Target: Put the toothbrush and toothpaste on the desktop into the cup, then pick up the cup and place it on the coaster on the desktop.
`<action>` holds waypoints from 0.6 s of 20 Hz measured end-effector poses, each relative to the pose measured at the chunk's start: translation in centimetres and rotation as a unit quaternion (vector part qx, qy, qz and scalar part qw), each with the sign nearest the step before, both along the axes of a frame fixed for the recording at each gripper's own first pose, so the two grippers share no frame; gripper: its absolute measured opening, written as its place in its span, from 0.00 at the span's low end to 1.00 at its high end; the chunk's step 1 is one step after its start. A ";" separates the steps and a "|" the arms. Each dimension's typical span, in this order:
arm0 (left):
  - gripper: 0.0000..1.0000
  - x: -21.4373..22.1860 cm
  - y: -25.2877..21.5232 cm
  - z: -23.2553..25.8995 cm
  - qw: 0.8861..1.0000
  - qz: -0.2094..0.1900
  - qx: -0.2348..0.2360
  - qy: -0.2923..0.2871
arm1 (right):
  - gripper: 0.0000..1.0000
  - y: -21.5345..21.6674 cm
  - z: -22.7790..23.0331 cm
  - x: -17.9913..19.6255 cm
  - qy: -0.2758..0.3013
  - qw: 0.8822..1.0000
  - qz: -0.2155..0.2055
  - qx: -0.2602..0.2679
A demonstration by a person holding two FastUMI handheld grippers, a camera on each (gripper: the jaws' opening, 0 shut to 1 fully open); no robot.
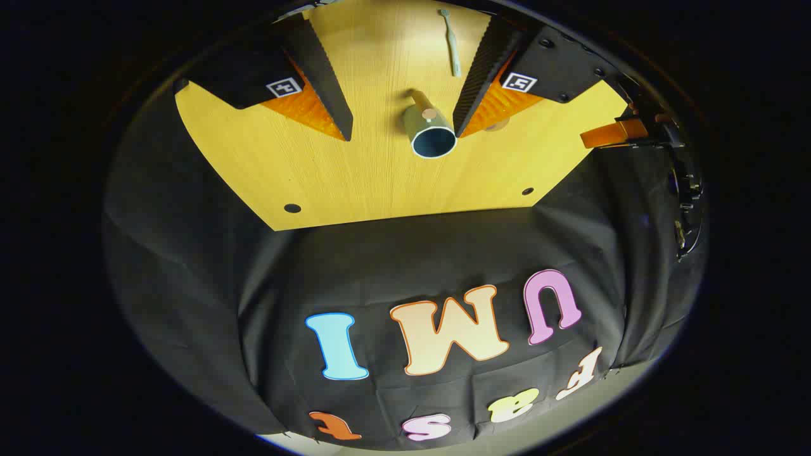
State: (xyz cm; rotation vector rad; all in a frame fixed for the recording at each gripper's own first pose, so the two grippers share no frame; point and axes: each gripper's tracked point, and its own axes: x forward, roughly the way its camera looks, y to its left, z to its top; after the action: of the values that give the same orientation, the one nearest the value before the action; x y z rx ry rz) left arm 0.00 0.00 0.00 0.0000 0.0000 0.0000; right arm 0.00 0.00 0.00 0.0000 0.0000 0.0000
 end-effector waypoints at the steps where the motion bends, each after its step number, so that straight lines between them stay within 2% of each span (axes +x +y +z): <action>1: 0.95 0.0 0.0 -0.1 1.000 0.003 -0.002 0.002 | 0.98 -0.1 -0.3 0.1 0.005 1.000 0.001 -0.001; 5: 0.95 0.0 0.1 -0.2 1.000 0.005 -0.003 0.003 | 0.98 -0.4 -1.3 0.0 0.021 1.000 0.001 -0.003; 6: 0.95 0.0 0.1 -0.3 1.000 0.005 -0.001 0.004 | 0.94 -0.6 -1.4 -0.1 0.023 1.000 -0.002 -0.004; 7: 0.95 0.0 0.1 -0.3 1.000 0.003 0.001 0.004 | 0.98 -0.8 -1.7 -0.1 0.025 1.000 -0.005 -0.006; 8: 0.95 0.0 -0.1 -0.3 1.000 0.001 0.003 0.006 | 0.94 -0.9 -1.9 -0.3 0.028 1.000 -0.006 -0.005; 9: 0.95 0.1 -0.2 -0.4 1.000 -0.001 0.006 0.009 | 0.98 -0.9 -2.2 -0.3 0.030 1.000 -0.006 -0.006; 12: 0.95 0.1 -0.7 0.0 1.000 -0.011 0.008 -0.005 | 0.98 -0.7 -2.8 -0.8 0.037 0.999 -0.009 -0.016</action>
State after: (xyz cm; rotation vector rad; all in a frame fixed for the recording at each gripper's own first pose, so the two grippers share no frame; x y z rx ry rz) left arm 0.12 -0.72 -0.04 0.0162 -0.0093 -0.0213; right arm -0.76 -0.74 -2.84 -0.0321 0.0738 -0.0180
